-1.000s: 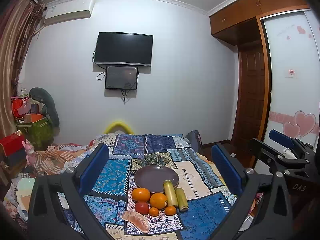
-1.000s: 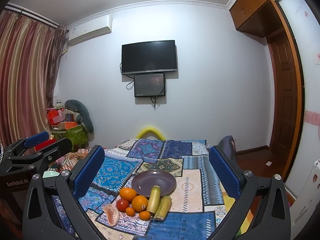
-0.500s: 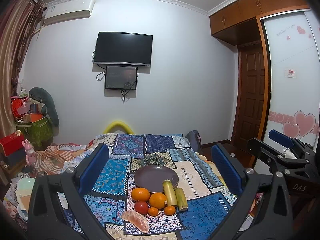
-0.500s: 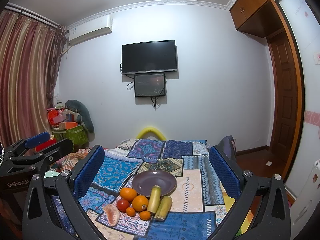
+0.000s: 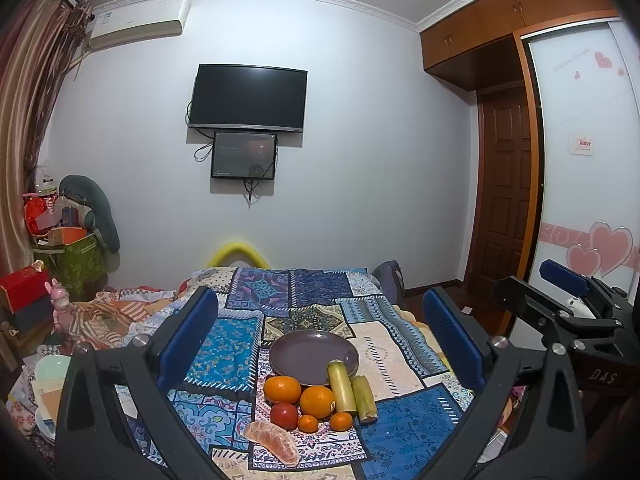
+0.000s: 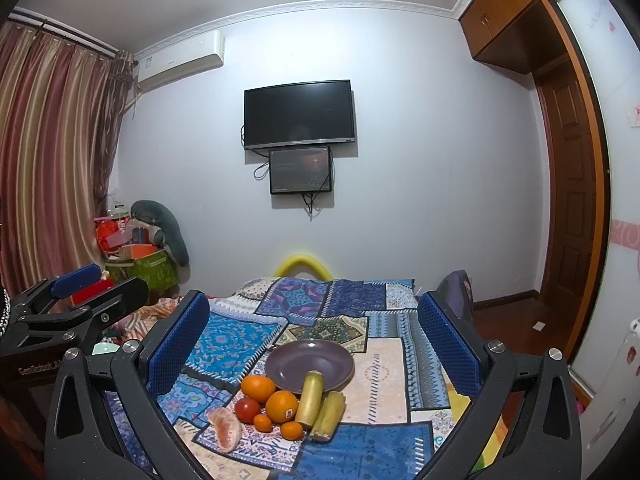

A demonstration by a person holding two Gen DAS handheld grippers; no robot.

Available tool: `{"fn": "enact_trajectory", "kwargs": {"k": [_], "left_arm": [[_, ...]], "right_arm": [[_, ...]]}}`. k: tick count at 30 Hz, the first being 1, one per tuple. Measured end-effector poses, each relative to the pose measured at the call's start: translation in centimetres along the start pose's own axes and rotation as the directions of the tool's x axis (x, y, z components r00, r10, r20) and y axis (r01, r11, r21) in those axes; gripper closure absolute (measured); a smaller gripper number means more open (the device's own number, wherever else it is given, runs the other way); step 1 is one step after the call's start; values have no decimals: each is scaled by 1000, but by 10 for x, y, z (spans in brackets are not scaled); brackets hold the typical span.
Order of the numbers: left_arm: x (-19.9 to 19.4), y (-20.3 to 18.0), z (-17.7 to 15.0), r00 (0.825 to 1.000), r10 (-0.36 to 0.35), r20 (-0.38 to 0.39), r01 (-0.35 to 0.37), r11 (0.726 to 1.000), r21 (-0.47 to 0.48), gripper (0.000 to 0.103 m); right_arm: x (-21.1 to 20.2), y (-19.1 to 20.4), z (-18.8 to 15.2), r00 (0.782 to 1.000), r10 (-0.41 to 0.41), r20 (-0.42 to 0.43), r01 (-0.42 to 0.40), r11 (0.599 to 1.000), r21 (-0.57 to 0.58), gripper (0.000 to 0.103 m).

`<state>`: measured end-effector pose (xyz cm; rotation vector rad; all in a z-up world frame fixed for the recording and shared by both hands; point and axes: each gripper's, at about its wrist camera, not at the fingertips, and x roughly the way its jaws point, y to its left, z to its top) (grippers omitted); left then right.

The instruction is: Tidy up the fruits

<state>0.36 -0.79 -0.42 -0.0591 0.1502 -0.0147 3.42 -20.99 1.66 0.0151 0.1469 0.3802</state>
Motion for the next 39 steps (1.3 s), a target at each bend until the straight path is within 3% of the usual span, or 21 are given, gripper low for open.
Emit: {"fn": "enact_trajectory", "kwargs": {"k": [33,39], "left_arm": [[9,6,-5,999,-20,-27,19,1000,-17,0],[22,15,-13,998,34,-48,-33,999,22,0]], "right_arm": [[10,2,-6,999,-20,-28,19,1000,-13,0],[34,-5,-21,994,24,-108,-24,1000,-6,0]]}}
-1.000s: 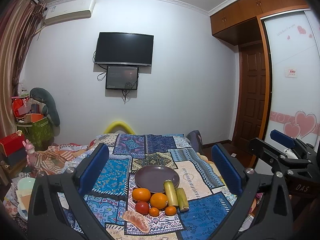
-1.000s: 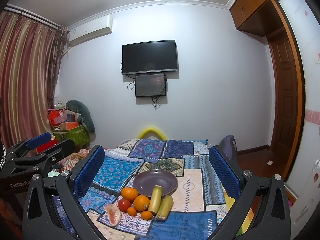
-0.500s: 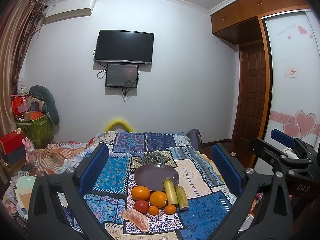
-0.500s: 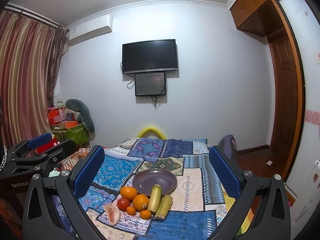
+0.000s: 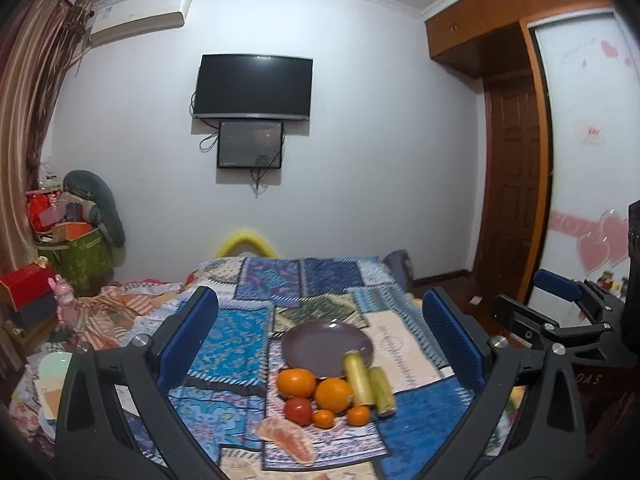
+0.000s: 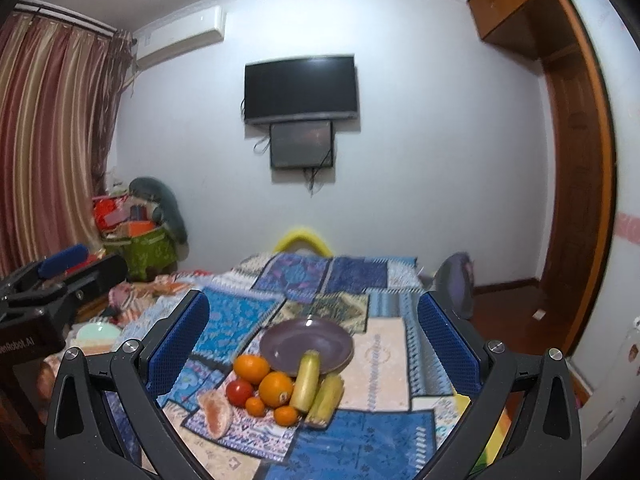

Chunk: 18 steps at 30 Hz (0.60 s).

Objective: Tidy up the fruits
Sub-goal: 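Move the right tool down to the yellow bamboo shoot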

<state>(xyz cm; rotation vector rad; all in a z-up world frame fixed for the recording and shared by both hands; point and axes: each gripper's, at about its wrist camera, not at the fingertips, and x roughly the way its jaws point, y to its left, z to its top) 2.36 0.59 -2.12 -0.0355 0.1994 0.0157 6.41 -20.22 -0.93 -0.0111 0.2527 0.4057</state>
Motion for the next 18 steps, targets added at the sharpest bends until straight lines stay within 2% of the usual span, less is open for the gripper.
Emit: {"fn": "enact_trajectory", "kwargs": {"k": [4,9,11,13,16,18], "left_arm": [[22,10,-8,997,-11,-76,12,1000,8,0],[51,22,-23,987,13,-161,-8,999,31,0],[63,28,-28,982,10,-187,-4,999,32,3],[77,33,-35,974,10,-226,-4,1000,30,15],[99,40,-44,961,2,-278,4,1000,21,19],[116,44,-52,948,-2,-318,8,1000,17,25]], "right_arm": [[18,-5,-13,998,17,-61,-18,1000,-7,0],[43,-10,-25,989,15,-148,-21,999,-41,0],[53,-13,-29,982,17,-187,-25,999,-41,0],[67,-16,-33,973,27,-229,-37,999,-39,0],[83,-18,-36,961,43,-272,-56,998,-40,0],[93,-18,-38,957,46,-287,-62,997,-48,5]]}}
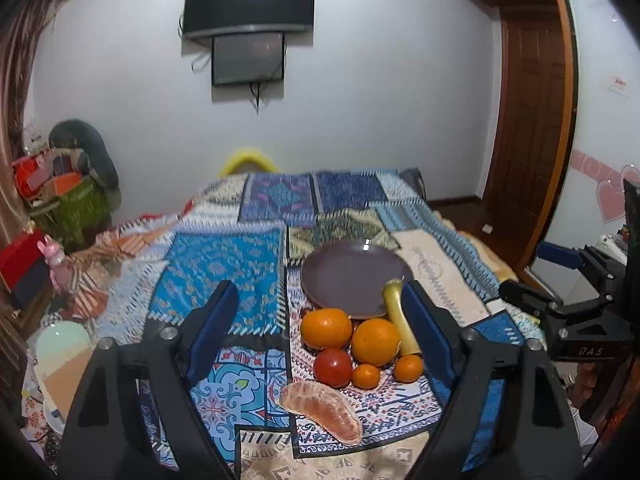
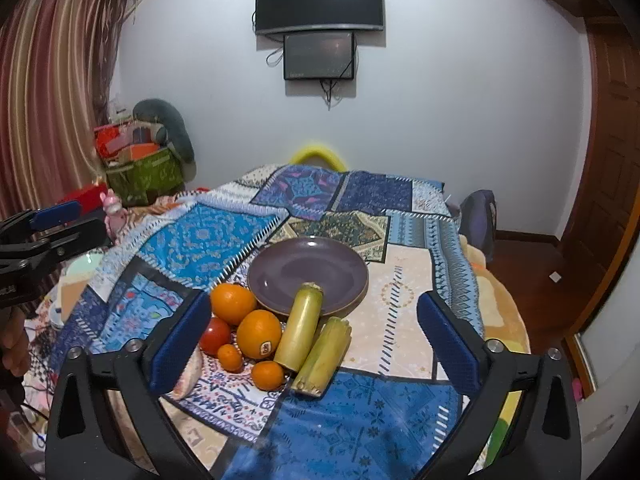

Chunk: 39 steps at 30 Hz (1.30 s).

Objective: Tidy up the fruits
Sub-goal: 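Move the right tool down to the yellow bamboo shoot, then close the right gripper on the yellow bamboo shoot and lift it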

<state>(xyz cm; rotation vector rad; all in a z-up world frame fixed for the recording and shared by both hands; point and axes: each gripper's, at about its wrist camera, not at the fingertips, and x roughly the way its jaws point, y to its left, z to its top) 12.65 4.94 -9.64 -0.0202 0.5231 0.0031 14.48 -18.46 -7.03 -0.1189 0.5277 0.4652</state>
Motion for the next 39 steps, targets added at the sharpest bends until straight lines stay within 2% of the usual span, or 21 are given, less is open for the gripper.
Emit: {"fn": "enact_trajectory", "kwargs": {"k": [2,6,9,13,19,26,29,33,39], "left_arm": [[18,3,-3,999,0,-46,0,1000,-2,28],[52,10,-8,992,-23,-127,20,1000,-24,34],[72,12,-11,984,-38,-174,33,999,-33,38],[96,10,-16,972,-55,-227,53,998,-15,39],[133,6,-25,947,-87,-310,86,996,-15,39],[160,6,-32,934,-101,-344,97,995,-28,39],[171,5,-35,926,-110,-361,106,994,-31,39],[183,4,-40,916,-119,-384,111,993,-42,39],[187,2,-42,923,-100,-370,98,995,-25,39]], "right_arm": [[11,-1,0,1000,-1,-20,1,1000,-5,15],[33,-5,-2,998,11,-57,-12,1000,-17,25],[50,-8,-3,996,16,-83,-19,999,-28,38],[74,-15,-2,989,70,-133,-71,998,2,50],[108,-22,-5,974,118,-194,-109,993,54,52],[136,-21,-12,957,146,-249,-135,989,63,53],[145,-20,-15,950,156,-270,-144,988,62,58],[158,-22,-18,934,203,-296,-179,978,104,59],[173,-21,-21,917,228,-328,-200,973,118,61]]}}
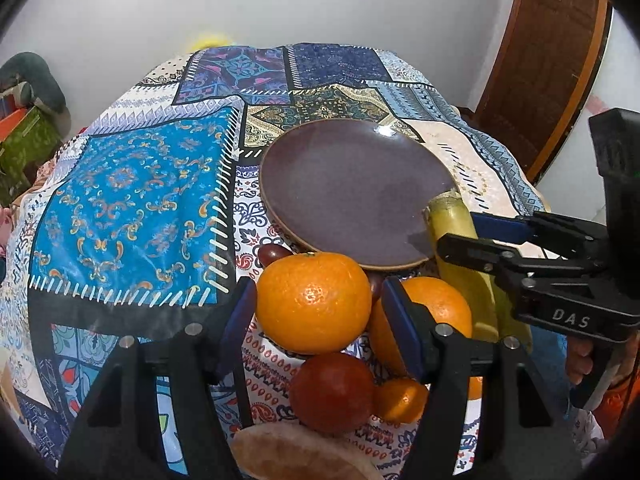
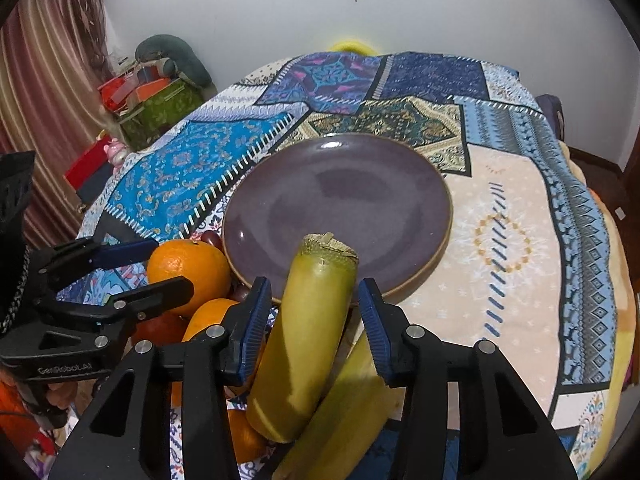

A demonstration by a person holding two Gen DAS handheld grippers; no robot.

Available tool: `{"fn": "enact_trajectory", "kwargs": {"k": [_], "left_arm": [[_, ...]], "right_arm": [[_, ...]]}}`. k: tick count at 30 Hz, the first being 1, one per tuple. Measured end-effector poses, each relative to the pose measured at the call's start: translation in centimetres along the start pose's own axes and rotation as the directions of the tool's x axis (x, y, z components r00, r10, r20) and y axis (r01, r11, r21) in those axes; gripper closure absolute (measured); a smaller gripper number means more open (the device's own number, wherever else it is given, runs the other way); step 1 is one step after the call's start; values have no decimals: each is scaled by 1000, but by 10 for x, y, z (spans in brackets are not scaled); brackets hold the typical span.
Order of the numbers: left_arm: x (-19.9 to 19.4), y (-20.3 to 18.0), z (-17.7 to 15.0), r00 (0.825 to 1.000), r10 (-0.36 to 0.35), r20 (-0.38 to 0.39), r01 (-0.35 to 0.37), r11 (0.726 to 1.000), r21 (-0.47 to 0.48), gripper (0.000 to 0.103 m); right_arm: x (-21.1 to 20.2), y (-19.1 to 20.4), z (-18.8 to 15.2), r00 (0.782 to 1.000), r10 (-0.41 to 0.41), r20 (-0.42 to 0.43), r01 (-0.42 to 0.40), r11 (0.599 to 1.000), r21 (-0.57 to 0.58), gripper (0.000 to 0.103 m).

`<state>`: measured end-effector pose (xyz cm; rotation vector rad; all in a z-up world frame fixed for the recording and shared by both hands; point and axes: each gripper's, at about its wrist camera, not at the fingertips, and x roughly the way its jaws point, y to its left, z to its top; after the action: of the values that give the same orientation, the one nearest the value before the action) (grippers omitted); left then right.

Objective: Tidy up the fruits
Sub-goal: 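Close the right gripper on the yellow bamboo shoot and lift it, then carry the bamboo shoot onto the purple plate and lower it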

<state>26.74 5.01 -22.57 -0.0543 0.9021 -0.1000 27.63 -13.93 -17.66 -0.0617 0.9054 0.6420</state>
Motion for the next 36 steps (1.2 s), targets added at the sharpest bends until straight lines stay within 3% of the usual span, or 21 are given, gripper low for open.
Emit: {"fn": "enact_trajectory", "kwargs": {"k": [9,20,36], "left_arm": [[10,6,1,1000,-3,-10,3,1000,-25,38],[10,2,0,1000,12,-2,-12,1000,0,37],[-58,-15,11,991,20,129,-22,1000,13,39]], "right_arm": [[14,1,1,1000,7,-30,-8,1000,-9,64],[-1,1,1,999,21,25,-22,1000,7,67],[-61,19,9,985,5,170,-2,1000,-21,69]]}}
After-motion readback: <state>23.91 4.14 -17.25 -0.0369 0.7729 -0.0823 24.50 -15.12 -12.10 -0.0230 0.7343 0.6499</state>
